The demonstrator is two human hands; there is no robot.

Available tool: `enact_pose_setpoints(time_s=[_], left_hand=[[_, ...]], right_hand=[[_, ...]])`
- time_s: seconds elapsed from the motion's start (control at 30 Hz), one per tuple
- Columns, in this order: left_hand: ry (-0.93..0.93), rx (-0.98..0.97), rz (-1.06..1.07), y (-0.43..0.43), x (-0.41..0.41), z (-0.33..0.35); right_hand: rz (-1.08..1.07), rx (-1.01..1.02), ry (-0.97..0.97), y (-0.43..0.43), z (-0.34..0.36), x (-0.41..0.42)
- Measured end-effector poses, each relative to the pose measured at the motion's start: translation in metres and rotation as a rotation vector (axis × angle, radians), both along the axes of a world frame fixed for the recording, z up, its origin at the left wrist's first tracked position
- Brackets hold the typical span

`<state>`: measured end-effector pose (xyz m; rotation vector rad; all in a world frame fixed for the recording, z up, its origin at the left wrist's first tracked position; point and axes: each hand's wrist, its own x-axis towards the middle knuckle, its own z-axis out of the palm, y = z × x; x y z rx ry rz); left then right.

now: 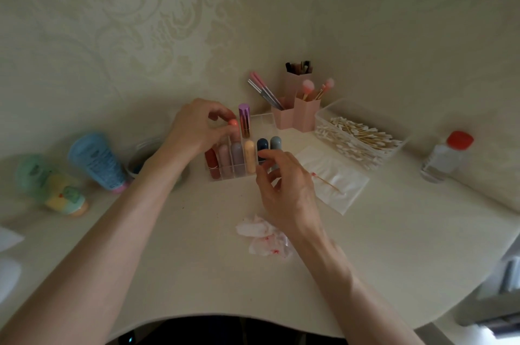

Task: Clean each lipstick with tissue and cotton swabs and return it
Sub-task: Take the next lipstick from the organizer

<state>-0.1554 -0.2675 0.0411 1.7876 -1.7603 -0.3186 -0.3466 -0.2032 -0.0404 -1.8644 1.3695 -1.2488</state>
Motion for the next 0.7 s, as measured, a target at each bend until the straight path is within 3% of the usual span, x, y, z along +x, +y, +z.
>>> enact_pose_setpoints(time_s=[0.23, 0.37, 0.5, 0.7], left_hand=[[0.357, -0.231, 0.004, 0.049, 0.01, 0.026], [0.548, -0.177, -0.057, 0.083, 0.007, 0.007], [0.628, -0.08, -0.125, 0.106, -0.001, -0.028], [0.715, -0.222, 0.037, 0.121, -0.011, -0.053]], right_hand=[[-0.021, -0.052, -0.057, 0.001, 0.0, 0.002], [0.078, -0.06, -0.094, 0.009, 0.009, 0.005], [0.207, -0.028, 0.006, 0.014, 0.008, 0.008], [0.254, -0.063, 0.109, 0.015, 0.007, 0.008]])
